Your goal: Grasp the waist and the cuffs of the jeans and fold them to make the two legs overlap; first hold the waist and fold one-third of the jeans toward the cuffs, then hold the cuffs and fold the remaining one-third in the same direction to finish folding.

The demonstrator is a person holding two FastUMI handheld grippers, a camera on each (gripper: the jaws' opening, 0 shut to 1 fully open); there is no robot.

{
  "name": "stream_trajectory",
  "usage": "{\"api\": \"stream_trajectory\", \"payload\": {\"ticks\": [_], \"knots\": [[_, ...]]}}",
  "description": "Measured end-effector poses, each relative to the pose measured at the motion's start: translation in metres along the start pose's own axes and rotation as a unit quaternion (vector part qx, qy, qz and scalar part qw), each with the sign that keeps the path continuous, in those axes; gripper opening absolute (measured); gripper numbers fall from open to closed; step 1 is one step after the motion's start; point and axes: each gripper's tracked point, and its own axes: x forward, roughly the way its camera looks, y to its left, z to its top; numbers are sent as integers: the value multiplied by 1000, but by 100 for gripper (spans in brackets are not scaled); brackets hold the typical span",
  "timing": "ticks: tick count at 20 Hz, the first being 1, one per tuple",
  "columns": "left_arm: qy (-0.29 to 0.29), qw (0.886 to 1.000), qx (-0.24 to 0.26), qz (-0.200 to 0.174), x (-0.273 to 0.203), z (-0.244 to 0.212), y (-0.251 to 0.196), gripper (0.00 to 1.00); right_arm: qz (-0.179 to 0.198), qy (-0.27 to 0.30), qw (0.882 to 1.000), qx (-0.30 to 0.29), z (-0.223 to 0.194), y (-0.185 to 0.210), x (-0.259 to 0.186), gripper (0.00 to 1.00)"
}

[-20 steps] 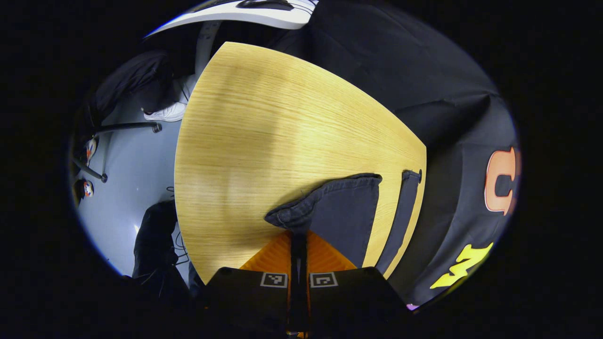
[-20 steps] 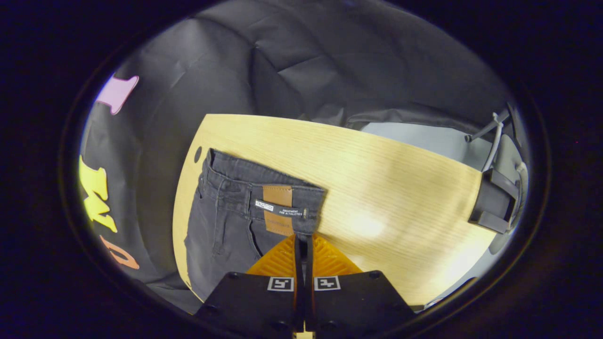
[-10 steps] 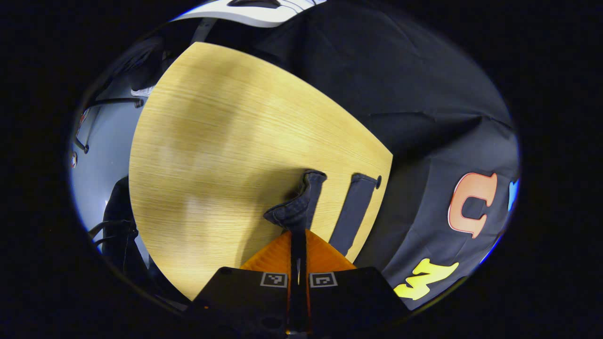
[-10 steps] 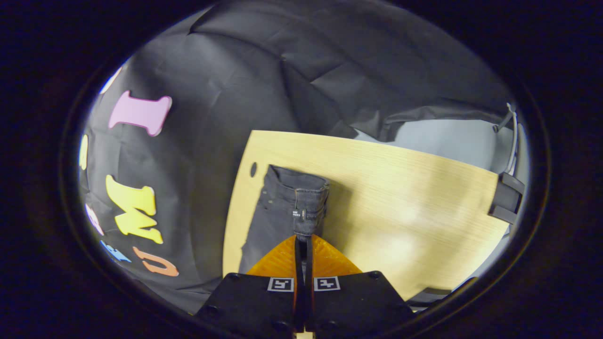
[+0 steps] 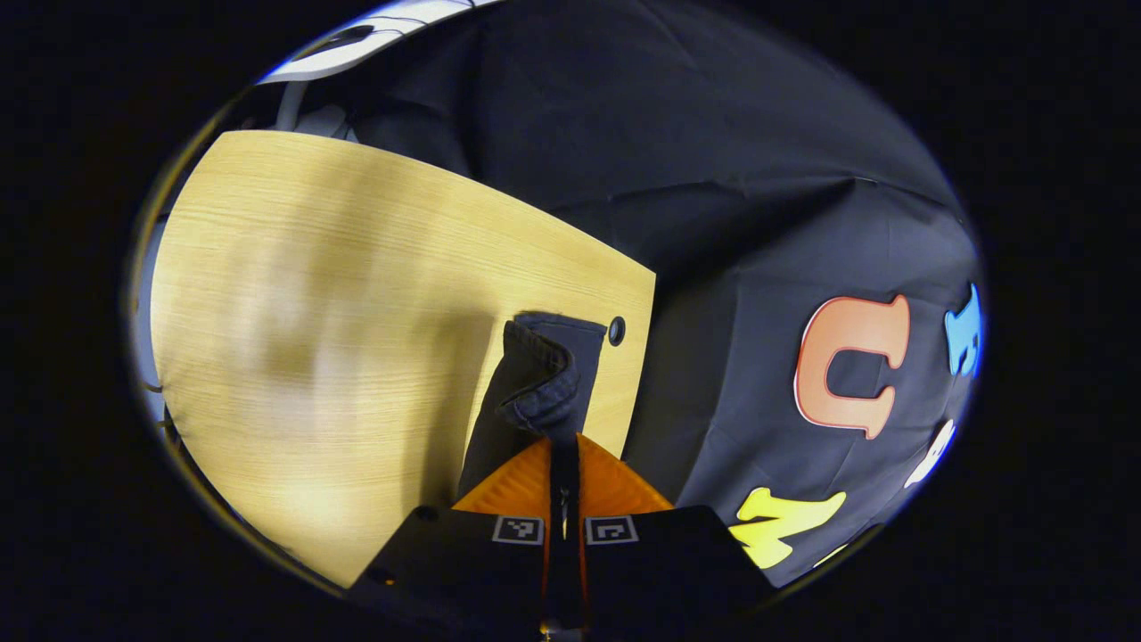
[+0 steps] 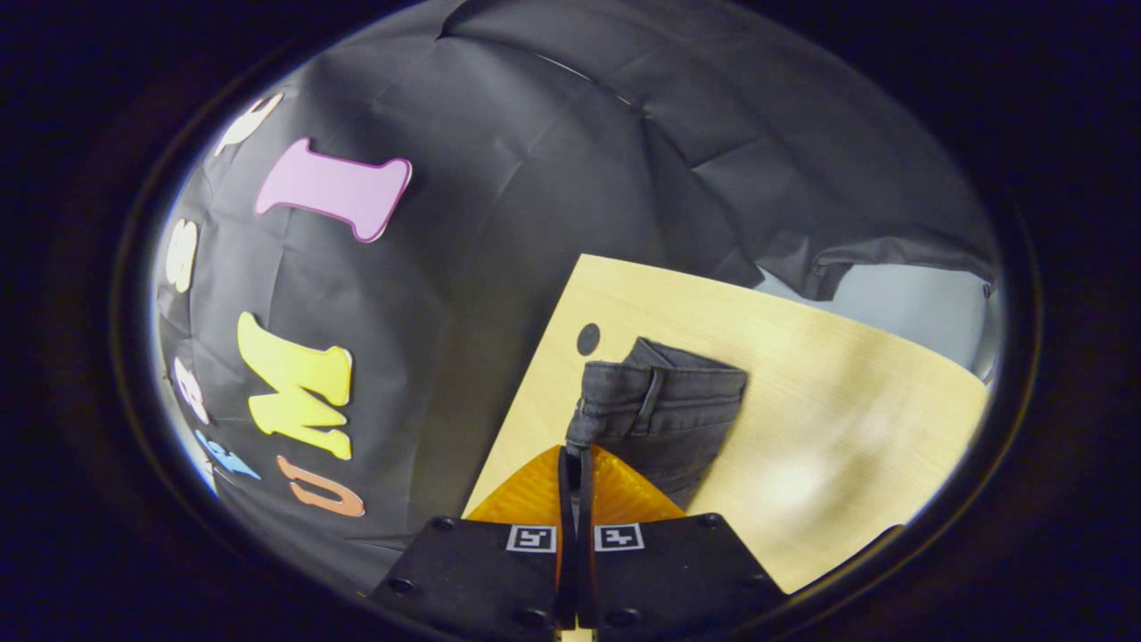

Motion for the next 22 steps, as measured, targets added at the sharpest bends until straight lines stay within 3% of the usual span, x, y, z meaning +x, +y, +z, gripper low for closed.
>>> {"api": "stream_trajectory", "payload": {"ticks": [5, 13, 17, 22], "knots": [[-10, 999, 11, 29, 53, 5, -17, 4, -2, -8, 1000, 7, 16, 11, 44, 1], [0, 998, 35, 44, 140, 7, -48, 3, -13, -20, 1000, -8, 33, 17, 125, 1], [-3, 997, 60, 56, 190, 5, -41, 4, -25, -32, 999, -35, 29, 11, 162, 0], [-22, 991, 100, 82, 217, 12, -23, 4, -48, -38, 994, -88, 25, 3, 193, 0]]}}
